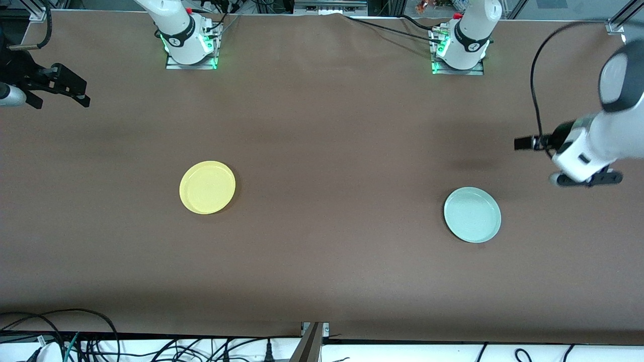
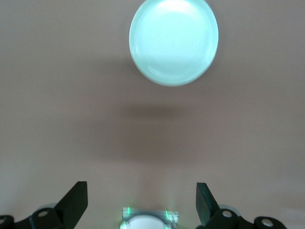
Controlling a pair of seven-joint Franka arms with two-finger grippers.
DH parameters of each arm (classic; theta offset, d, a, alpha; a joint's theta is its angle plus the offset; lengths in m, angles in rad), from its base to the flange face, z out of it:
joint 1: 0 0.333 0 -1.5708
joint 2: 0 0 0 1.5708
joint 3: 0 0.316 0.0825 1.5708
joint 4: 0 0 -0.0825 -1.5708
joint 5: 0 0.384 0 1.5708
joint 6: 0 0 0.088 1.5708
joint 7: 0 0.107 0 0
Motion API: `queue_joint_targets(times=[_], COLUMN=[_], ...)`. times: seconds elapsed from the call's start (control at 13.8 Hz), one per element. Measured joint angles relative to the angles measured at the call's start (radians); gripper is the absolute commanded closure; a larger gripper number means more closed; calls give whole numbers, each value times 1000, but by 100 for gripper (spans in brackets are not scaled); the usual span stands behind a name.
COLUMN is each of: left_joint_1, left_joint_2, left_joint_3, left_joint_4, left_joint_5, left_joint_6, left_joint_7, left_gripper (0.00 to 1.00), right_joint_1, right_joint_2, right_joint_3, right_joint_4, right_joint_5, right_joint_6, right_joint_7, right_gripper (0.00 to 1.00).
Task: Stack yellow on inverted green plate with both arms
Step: 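Move the left gripper down to the rim of the green plate, then close the left gripper on the green plate rim and lift it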
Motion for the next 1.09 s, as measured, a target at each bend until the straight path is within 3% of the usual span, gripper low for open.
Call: queue_joint_targets(times=[0.44,0.65,0.94,1.02,1.09], left_joint_1=[70,64,57,58,58], left_joint_2=[264,352,411,416,418], left_joint_3=[1,-7,-10,-9,-9], left_joint_4=[-7,-61,-86,-86,-86], left_joint_5=[0,1,8,8,8], left_joint_6=[429,649,785,790,792], left_joint_7=[272,363,499,511,521], left_gripper=[0,0,2,26,42], right_joint_1=[-1,-1,-1,-1,-2], right_joint_2=[10,17,30,37,43], right_joint_3=[-3,-3,-4,-6,-7], right_joint_4=[2,2,3,3,3], right_joint_5=[0,0,0,0,0], right_joint_6=[-19,-77,-86,-86,-86], right_joint_7=[-2,-33,-53,-56,-58], right_gripper=[0,0,0,0,0])
